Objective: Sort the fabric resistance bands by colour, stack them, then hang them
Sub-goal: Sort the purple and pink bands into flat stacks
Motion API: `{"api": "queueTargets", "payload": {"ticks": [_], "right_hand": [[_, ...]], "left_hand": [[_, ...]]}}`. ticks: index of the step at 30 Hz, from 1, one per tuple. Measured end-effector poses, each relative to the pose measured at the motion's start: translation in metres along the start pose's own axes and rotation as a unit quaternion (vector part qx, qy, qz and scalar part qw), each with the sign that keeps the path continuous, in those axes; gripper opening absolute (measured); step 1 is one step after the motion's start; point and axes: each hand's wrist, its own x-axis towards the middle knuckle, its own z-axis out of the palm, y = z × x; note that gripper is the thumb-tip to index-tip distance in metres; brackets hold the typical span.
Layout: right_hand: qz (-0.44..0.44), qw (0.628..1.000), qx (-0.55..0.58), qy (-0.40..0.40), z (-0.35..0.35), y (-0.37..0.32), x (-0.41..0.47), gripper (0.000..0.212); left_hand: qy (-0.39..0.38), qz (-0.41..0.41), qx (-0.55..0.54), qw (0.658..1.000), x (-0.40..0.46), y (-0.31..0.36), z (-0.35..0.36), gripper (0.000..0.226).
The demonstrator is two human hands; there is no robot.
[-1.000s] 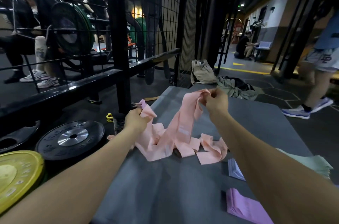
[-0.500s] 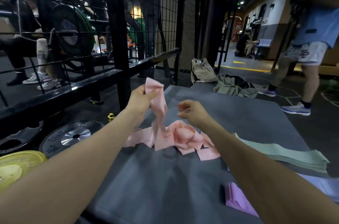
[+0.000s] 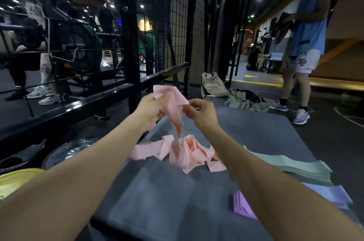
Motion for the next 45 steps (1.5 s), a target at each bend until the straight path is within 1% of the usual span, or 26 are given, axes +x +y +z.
{"api": "queueTargets", "payload": {"ticks": [3,5,6,8,10,12,14,15,16,17,19,20,23,25,27,28,30,32,35,37,40,41,42,43,44,45], "right_hand": [[0.011,1.0,-0.02,-0.001,-0.006,-0.004,-0.009,0.006],[0.029,0.999,-0.044,-0.005,-0.009,0.0,-0.018,0.013],[0.044,0.998,-0.042,0.004,-0.011,0.004,-0.022,0.019],[0.069,0.997,-0.034,0.028,-0.015,0.011,-0.028,0.025],[0.09,0.995,-0.029,0.033,-0.018,0.016,-0.035,0.02],[0.101,0.994,-0.017,0.028,-0.02,0.021,-0.042,0.014],[0.107,0.994,-0.013,0.025,-0.022,0.025,-0.048,0.012],[0.107,0.994,-0.017,0.026,-0.024,0.027,-0.05,0.012],[0.11,0.993,-0.023,0.029,-0.026,0.028,-0.052,0.013],[0.115,0.992,-0.026,0.034,-0.029,0.029,-0.054,0.014],[0.13,0.991,-0.017,0.039,-0.035,0.032,-0.056,0.021],[0.137,0.99,-0.01,0.036,-0.037,0.033,-0.056,0.024],[0.143,0.99,0.003,0.019,-0.043,0.036,-0.06,0.028],[0.145,0.989,-0.002,0.005,-0.044,0.036,-0.063,0.033],[0.144,0.99,-0.015,-0.005,-0.043,0.038,-0.065,0.037],[0.144,0.989,-0.023,-0.008,-0.044,0.039,-0.067,0.037],[0.147,0.989,-0.025,-0.015,-0.045,0.038,-0.069,0.035],[0.15,0.988,-0.012,-0.026,-0.047,0.038,-0.071,0.03],[0.136,0.99,-0.005,-0.043,-0.048,0.037,-0.074,0.02],[0.125,0.991,-0.005,-0.055,-0.046,0.036,-0.075,0.016],[0.119,0.988,-0.002,-0.094,-0.04,0.035,-0.077,0.013],[0.119,0.987,0.004,-0.11,-0.038,0.035,-0.077,0.015],[0.119,0.985,0.012,-0.122,-0.037,0.035,-0.077,0.016],[0.12,0.985,0.017,-0.126,-0.036,0.033,-0.077,0.016],[0.122,0.984,0.018,-0.125,-0.037,0.033,-0.077,0.015],[0.125,0.985,0.015,-0.119,-0.039,0.033,-0.076,0.016]], "left_hand": [[0.033,-0.026,0.082,0.996,-0.006,-0.017,-0.011,0.01],[0.042,-0.036,0.144,0.988,-0.014,-0.028,-0.015,0.005],[0.046,-0.04,0.165,0.984,-0.018,-0.033,-0.016,0.01],[0.048,-0.054,0.159,0.985,-0.029,-0.041,-0.016,0.014],[0.005,-0.075,0.151,0.986,-0.04,-0.047,-0.016,0.009],[-0.054,-0.125,0.156,0.978,-0.047,-0.058,-0.018,0.029],[-0.097,-0.117,0.251,0.956,-0.056,-0.066,-0.018,0.055],[-0.107,-0.098,0.317,0.937,-0.062,-0.069,-0.017,0.062],[-0.098,-0.079,0.364,0.923,-0.064,-0.073,-0.018,0.065],[-0.091,-0.068,0.379,0.919,-0.066,-0.077,-0.018,0.065],[-0.105,-0.055,0.374,0.92,-0.07,-0.081,-0.021,0.06],[-0.116,-0.053,0.374,0.919,-0.072,-0.081,-0.022,0.062],[-0.166,-0.057,0.387,0.905,-0.076,-0.086,-0.027,0.083],[-0.179,-0.042,0.404,0.896,-0.081,-0.089,-0.026,0.083],[-0.164,-0.025,0.428,0.888,-0.081,-0.094,-0.025,0.081],[-0.153,-0.023,0.425,0.892,-0.081,-0.095,-0.025,0.079],[-0.124,-0.027,0.39,0.912,-0.08,-0.094,-0.026,0.073],[-0.103,-0.013,0.369,0.924,-0.08,-0.094,-0.027,0.059],[-0.081,0.027,0.387,0.918,-0.076,-0.099,-0.026,0.032],[-0.068,0.047,0.394,0.915,-0.076,-0.102,-0.023,0.026],[-0.049,0.085,0.406,0.909,-0.079,-0.108,-0.018,0.028],[-0.041,0.109,0.416,0.902,-0.08,-0.109,-0.016,0.021],[-0.038,0.124,0.42,0.898,-0.079,-0.11,-0.015,0.007],[-0.036,0.136,0.42,0.897,-0.079,-0.108,-0.014,0.012],[-0.038,0.137,0.412,0.9,-0.077,-0.108,-0.015,0.026],[-0.047,0.125,0.378,0.916,-0.077,-0.105,-0.017,0.031]]}}
